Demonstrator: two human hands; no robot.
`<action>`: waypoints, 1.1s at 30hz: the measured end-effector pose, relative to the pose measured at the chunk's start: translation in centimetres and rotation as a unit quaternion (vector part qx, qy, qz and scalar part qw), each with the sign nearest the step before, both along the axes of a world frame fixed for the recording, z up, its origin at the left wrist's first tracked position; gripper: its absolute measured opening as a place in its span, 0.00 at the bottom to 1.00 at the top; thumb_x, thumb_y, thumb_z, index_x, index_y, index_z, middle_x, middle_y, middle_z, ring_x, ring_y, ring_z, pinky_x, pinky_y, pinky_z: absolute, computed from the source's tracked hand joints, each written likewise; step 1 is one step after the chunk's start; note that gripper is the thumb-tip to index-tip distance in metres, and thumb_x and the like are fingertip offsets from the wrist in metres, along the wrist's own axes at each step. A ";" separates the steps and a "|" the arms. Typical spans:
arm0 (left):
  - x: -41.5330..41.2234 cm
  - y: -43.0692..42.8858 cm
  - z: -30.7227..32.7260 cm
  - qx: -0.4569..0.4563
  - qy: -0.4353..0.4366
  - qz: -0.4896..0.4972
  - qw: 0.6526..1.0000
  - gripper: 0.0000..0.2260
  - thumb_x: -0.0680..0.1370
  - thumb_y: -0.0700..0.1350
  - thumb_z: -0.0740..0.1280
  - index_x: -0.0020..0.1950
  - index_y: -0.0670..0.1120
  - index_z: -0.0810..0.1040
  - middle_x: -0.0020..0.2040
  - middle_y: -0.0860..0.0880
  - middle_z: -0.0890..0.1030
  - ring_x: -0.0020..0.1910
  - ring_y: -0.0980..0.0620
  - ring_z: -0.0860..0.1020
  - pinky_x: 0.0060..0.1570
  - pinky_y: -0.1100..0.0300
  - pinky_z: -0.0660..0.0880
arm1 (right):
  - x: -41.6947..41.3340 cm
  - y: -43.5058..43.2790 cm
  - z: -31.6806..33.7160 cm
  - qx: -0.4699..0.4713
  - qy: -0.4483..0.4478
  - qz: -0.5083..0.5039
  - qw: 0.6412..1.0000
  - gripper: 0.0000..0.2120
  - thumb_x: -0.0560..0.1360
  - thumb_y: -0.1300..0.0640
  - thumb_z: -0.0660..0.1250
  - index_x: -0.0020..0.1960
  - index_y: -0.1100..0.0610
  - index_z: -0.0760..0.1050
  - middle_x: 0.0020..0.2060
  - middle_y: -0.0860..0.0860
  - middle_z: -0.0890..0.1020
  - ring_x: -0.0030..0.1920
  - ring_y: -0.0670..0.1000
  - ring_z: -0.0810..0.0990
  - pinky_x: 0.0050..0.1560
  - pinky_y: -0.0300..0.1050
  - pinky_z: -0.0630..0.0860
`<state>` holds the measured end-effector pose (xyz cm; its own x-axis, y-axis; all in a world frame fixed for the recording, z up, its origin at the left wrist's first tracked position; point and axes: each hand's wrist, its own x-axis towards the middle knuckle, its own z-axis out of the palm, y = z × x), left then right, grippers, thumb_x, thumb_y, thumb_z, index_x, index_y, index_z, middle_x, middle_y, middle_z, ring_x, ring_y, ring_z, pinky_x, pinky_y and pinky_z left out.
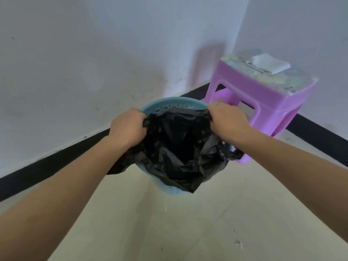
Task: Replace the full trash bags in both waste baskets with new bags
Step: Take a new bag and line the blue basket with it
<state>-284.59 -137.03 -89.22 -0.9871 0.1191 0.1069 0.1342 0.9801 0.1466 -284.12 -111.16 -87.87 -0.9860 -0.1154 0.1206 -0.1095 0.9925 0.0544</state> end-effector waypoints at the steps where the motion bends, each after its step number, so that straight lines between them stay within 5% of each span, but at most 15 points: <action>1: -0.1 -0.1 0.5 -0.008 -0.014 -0.004 1.000 0.10 0.76 0.46 0.65 0.54 0.48 0.82 0.52 0.46 0.80 0.46 0.43 0.78 0.39 0.55 0.69 | 0.0 0.3 0.6 -0.006 0.002 -0.001 1.000 0.11 0.76 0.64 0.60 0.58 0.58 0.71 0.46 0.58 0.78 0.44 0.61 0.77 0.36 0.51 0.71; 3: -0.2 -0.2 2.0 -0.016 -0.067 -0.004 0.998 0.09 0.75 0.49 0.69 0.52 0.47 0.83 0.47 0.47 0.81 0.44 0.44 0.77 0.40 0.56 0.71 | 0.0 0.9 1.7 -0.053 -0.021 -0.003 0.998 0.08 0.77 0.63 0.61 0.48 0.51 0.74 0.42 0.55 0.77 0.43 0.60 0.77 0.37 0.48 0.68; 5: -0.6 -0.4 3.6 -0.031 -0.123 -0.036 0.991 0.22 0.69 0.58 0.75 0.58 0.47 0.81 0.52 0.48 0.81 0.50 0.44 0.78 0.48 0.54 0.75 | -0.4 1.5 2.8 -0.118 -0.053 -0.002 0.992 0.09 0.76 0.61 0.65 0.41 0.48 0.73 0.40 0.53 0.80 0.43 0.57 0.77 0.36 0.46 0.68; 8: 0.1 -0.8 5.8 0.049 -0.206 -0.075 0.974 0.38 0.57 0.67 0.77 0.62 0.51 0.75 0.57 0.54 0.77 0.55 0.50 0.76 0.58 0.54 0.73 | -1.1 2.3 3.5 -0.144 -0.075 0.004 0.987 0.07 0.71 0.56 0.74 0.46 0.57 0.79 0.41 0.54 0.83 0.43 0.55 0.80 0.36 0.44 0.71; 12: 0.2 -2.7 6.1 0.272 -0.279 -0.084 0.917 0.20 0.66 0.65 0.71 0.48 0.52 0.82 0.43 0.54 0.83 0.42 0.54 0.80 0.49 0.55 0.74 | -1.3 3.8 4.2 -0.204 -0.251 0.081 0.943 0.12 0.71 0.49 0.76 0.51 0.47 0.76 0.45 0.44 0.81 0.47 0.48 0.80 0.43 0.35 0.72; 16: -1.5 -3.5 3.8 0.398 -0.122 -0.009 0.909 0.10 0.76 0.54 0.70 0.43 0.48 0.83 0.39 0.48 0.83 0.37 0.52 0.79 0.46 0.55 0.74 | -1.7 5.5 5.5 -0.314 -0.287 0.083 0.901 0.22 0.68 0.33 0.67 0.58 0.40 0.79 0.51 0.41 0.85 0.52 0.41 0.83 0.61 0.44 0.75; 19: -3.4 -2.8 2.5 0.269 0.010 0.034 0.962 0.11 0.79 0.56 0.66 0.43 0.51 0.80 0.41 0.49 0.81 0.42 0.47 0.79 0.45 0.54 0.74 | -2.2 6.4 5.4 -0.423 -0.291 0.083 0.854 0.33 0.65 0.27 0.68 0.61 0.47 0.81 0.55 0.47 0.85 0.58 0.49 0.83 0.66 0.51 0.74; 22: -4.6 -1.7 1.9 0.125 0.085 0.050 0.987 0.13 0.80 0.59 0.61 0.49 0.52 0.79 0.47 0.47 0.82 0.51 0.41 0.78 0.44 0.53 0.71 | -2.7 6.1 4.8 -0.492 -0.297 0.050 0.817 0.24 0.70 0.34 0.68 0.55 0.51 0.84 0.54 0.53 0.86 0.56 0.56 0.84 0.61 0.52 0.76; 24: -5.6 -1.3 1.2 0.101 0.111 0.070 0.986 0.14 0.80 0.60 0.61 0.51 0.50 0.78 0.50 0.45 0.83 0.52 0.39 0.78 0.43 0.53 0.68 | -3.4 5.5 4.4 -0.503 -0.295 0.013 0.812 0.21 0.76 0.37 0.63 0.52 0.52 0.84 0.52 0.56 0.86 0.54 0.59 0.84 0.61 0.53 0.76; 27: -7.3 -1.2 0.5 0.128 0.094 0.096 0.983 0.17 0.78 0.62 0.63 0.48 0.48 0.76 0.50 0.42 0.82 0.52 0.39 0.78 0.44 0.53 0.68 | -4.9 5.3 3.4 -0.526 -0.322 -0.048 0.786 0.33 0.73 0.32 0.54 0.56 0.56 0.83 0.56 0.62 0.83 0.53 0.63 0.81 0.65 0.56 0.70; 31: -8.7 -1.2 -0.1 0.227 -0.031 0.085 0.970 0.21 0.75 0.64 0.67 0.48 0.45 0.78 0.49 0.45 0.81 0.50 0.44 0.78 0.48 0.55 0.71 | -5.8 4.7 1.7 -0.299 -0.149 -0.020 0.942 0.18 0.80 0.44 0.62 0.52 0.55 0.83 0.46 0.51 0.84 0.49 0.54 0.81 0.44 0.44 0.69; 33: -8.8 -1.1 -0.3 0.359 -0.107 0.077 0.924 0.17 0.74 0.60 0.71 0.50 0.47 0.77 0.46 0.50 0.79 0.46 0.50 0.78 0.47 0.56 0.73 | -6.5 4.5 0.1 -0.228 -0.047 0.001 0.972 0.13 0.80 0.47 0.64 0.51 0.55 0.83 0.44 0.50 0.83 0.48 0.55 0.80 0.43 0.45 0.68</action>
<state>-293.39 -138.13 -89.52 -0.9942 -0.0498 -0.0953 -0.1054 0.6245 0.7739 -290.60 -106.64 -87.81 -0.9949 -0.0737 0.0695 -0.0955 0.9104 -0.4026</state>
